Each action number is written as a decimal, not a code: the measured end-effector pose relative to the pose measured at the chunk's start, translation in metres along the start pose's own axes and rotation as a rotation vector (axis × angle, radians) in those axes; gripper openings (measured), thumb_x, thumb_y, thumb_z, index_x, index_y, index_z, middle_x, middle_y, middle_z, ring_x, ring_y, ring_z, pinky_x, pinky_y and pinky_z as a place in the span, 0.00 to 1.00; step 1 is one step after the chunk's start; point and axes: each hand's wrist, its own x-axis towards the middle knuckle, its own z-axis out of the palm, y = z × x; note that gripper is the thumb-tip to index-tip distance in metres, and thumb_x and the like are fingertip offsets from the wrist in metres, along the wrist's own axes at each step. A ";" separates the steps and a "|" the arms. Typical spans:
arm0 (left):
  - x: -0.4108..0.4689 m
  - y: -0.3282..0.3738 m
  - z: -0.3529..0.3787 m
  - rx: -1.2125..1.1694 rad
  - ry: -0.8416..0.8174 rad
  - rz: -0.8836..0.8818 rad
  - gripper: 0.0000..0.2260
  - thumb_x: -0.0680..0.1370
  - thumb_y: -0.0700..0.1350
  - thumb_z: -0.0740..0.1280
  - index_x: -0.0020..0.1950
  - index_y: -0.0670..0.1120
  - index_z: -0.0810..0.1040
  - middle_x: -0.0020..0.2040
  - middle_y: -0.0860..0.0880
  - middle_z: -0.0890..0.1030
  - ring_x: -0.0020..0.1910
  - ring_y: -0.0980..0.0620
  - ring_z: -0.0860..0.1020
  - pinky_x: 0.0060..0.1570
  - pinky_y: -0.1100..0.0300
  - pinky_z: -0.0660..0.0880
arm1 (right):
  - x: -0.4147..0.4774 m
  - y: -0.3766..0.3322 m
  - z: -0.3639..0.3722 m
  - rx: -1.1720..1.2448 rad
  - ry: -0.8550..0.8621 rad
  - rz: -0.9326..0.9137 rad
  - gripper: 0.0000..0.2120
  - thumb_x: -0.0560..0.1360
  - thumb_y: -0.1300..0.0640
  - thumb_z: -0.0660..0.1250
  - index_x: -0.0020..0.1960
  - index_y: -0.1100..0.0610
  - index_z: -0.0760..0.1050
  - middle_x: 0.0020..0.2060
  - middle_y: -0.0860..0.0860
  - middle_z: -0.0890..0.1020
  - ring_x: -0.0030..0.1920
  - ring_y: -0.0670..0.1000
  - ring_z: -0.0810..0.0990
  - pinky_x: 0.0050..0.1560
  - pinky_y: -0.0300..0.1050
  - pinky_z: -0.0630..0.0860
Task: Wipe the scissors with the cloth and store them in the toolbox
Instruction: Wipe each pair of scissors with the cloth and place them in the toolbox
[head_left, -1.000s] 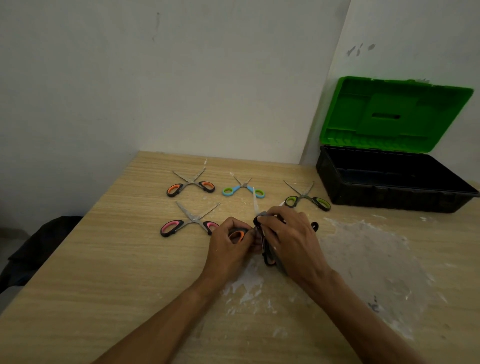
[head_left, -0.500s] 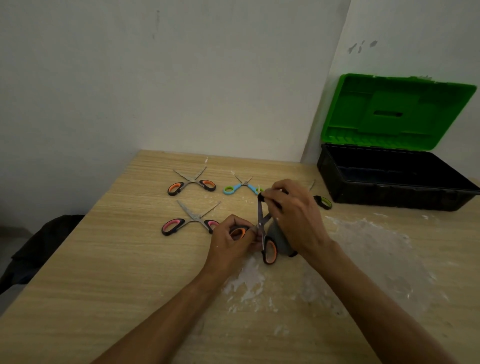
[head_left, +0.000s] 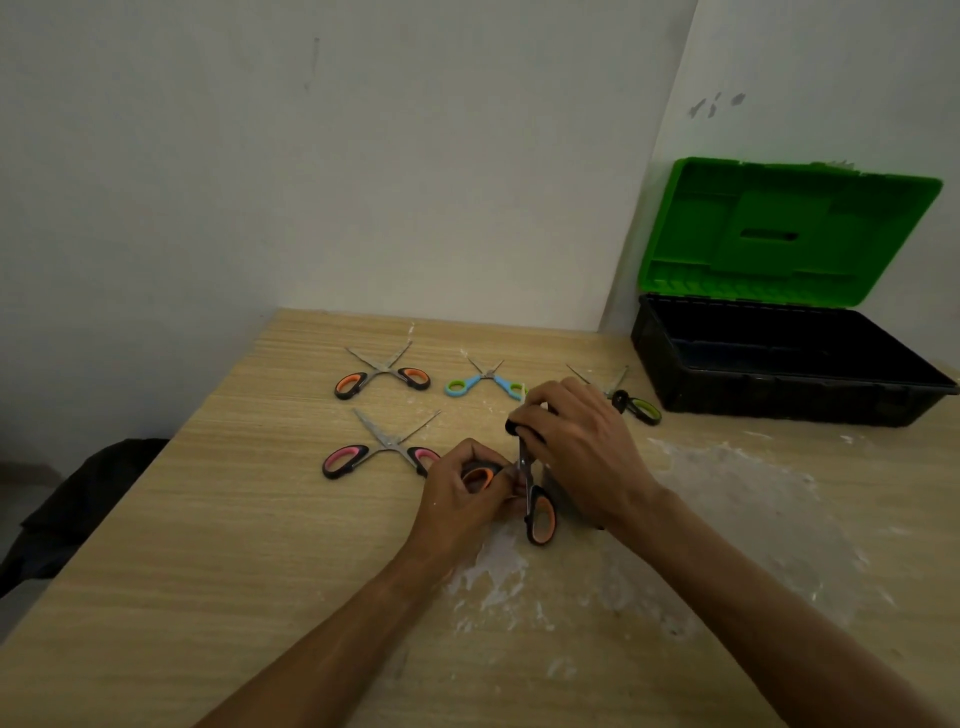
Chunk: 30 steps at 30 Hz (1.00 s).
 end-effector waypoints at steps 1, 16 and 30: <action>0.000 0.000 0.001 -0.021 0.000 -0.010 0.03 0.79 0.34 0.70 0.49 0.35 0.78 0.41 0.49 0.86 0.41 0.50 0.86 0.40 0.61 0.82 | 0.004 0.002 0.000 -0.009 0.013 0.014 0.12 0.68 0.63 0.77 0.51 0.59 0.83 0.47 0.55 0.81 0.45 0.55 0.78 0.42 0.51 0.77; 0.000 -0.001 0.002 -0.037 -0.013 -0.044 0.03 0.79 0.34 0.70 0.49 0.33 0.78 0.40 0.48 0.85 0.40 0.50 0.86 0.40 0.60 0.82 | -0.017 -0.001 -0.006 0.088 0.218 0.196 0.06 0.73 0.61 0.73 0.50 0.58 0.83 0.47 0.54 0.81 0.45 0.55 0.77 0.44 0.51 0.74; -0.001 -0.001 0.004 -0.096 0.015 -0.058 0.02 0.78 0.32 0.70 0.48 0.35 0.78 0.42 0.44 0.86 0.42 0.47 0.87 0.40 0.59 0.82 | -0.006 0.049 -0.007 0.122 0.354 0.481 0.08 0.74 0.59 0.73 0.53 0.58 0.82 0.47 0.55 0.80 0.47 0.54 0.76 0.48 0.52 0.75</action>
